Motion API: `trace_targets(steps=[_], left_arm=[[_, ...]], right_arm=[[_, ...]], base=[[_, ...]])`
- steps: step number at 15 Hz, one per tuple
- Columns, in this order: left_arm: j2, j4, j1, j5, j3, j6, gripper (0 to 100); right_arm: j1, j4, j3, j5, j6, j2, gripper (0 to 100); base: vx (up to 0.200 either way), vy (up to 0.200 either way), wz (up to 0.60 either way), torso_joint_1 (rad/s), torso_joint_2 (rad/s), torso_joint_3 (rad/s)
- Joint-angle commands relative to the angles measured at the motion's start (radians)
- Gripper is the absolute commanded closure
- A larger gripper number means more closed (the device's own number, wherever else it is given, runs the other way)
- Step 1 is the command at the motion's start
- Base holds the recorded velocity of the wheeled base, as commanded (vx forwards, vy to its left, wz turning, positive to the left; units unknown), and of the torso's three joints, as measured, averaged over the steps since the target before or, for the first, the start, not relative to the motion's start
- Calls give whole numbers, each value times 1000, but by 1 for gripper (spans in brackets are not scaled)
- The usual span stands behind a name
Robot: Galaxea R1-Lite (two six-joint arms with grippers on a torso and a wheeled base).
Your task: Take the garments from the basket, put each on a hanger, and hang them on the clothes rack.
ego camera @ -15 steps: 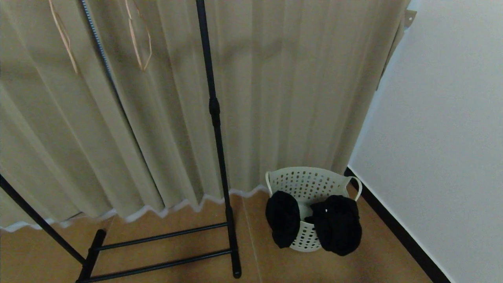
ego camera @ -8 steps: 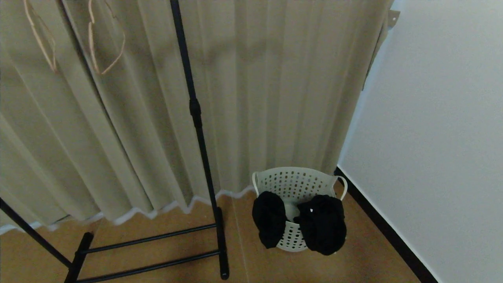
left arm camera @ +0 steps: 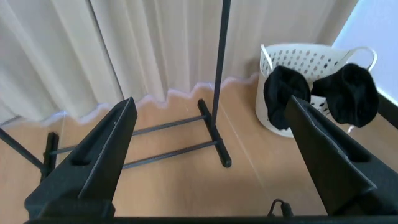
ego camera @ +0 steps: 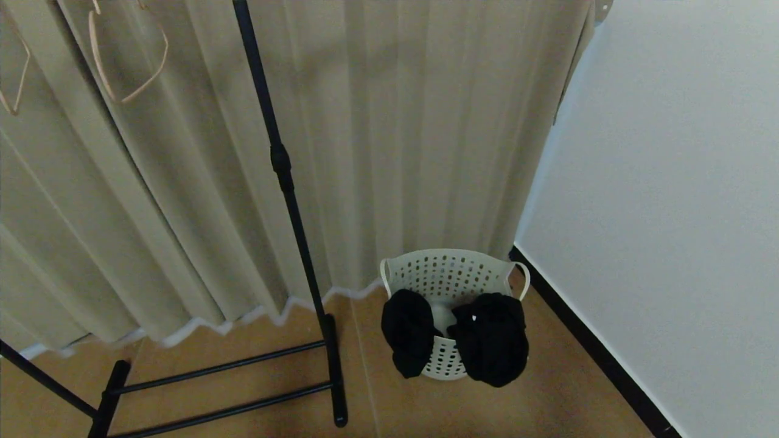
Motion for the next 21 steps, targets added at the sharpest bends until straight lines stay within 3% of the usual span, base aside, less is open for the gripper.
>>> trace_targets(steps=[1, 21], left_arm=[[1, 0, 0, 0, -1, 0, 0], [1, 0, 0, -1, -1, 21, 0]], right_arm=[[1, 2, 0, -1, 5, 1, 0], [1, 2, 0, 2, 2, 1, 0]], base=[[0, 0, 0, 2, -2, -193], [0, 0, 0, 1, 2, -198]])
